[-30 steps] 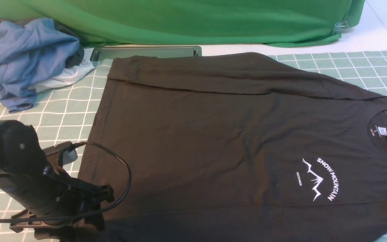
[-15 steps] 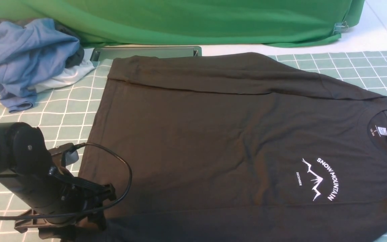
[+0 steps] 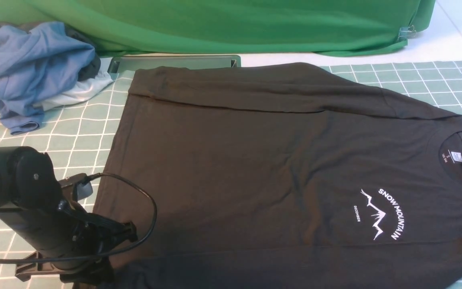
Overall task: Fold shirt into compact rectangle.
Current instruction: 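Grasp the left edge of the dark T-shirt lying flat on the table, then fold the left side of the black T-shirt inward over its body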
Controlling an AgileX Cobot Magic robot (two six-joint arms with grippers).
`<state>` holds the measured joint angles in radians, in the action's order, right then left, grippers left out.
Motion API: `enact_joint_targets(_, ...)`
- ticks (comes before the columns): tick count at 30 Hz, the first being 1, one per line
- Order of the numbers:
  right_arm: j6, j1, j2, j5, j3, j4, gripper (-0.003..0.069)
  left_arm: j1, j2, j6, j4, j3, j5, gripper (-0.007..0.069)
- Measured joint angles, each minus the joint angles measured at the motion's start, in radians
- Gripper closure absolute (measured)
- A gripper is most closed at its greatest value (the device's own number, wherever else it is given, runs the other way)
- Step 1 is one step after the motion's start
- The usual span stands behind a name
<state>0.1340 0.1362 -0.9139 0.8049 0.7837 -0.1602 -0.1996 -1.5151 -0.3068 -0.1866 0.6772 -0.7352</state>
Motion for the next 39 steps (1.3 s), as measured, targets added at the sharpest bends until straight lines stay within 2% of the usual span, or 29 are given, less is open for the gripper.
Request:
enact_joint_targets(9,-0.008,0.000,0.000,-0.054,-0.068,-0.004,0.0523,0.000,0.174,-0.008,0.000,0.040,-0.066,0.0596)
enact_joint_targets(14,-0.009,0.000,0.000,-0.061,-0.087,-0.005,0.0515,0.000,0.248,-0.035,0.021,0.182,-0.082,0.0596)
enact_joint_targets(22,-0.009,0.000,0.000,-0.083,-0.091,-0.009,0.0505,0.000,0.230,-0.038,0.018,0.375,-0.084,0.0596)
enact_joint_targets(31,-0.010,0.000,0.000,-0.089,-0.091,-0.014,0.0496,0.002,0.022,-0.038,0.053,0.489,0.058,0.0596)
enact_joint_targets(39,-0.010,0.000,0.000,-0.089,-0.091,-0.014,0.0479,0.091,-0.255,-0.032,0.054,0.489,0.235,0.0596)
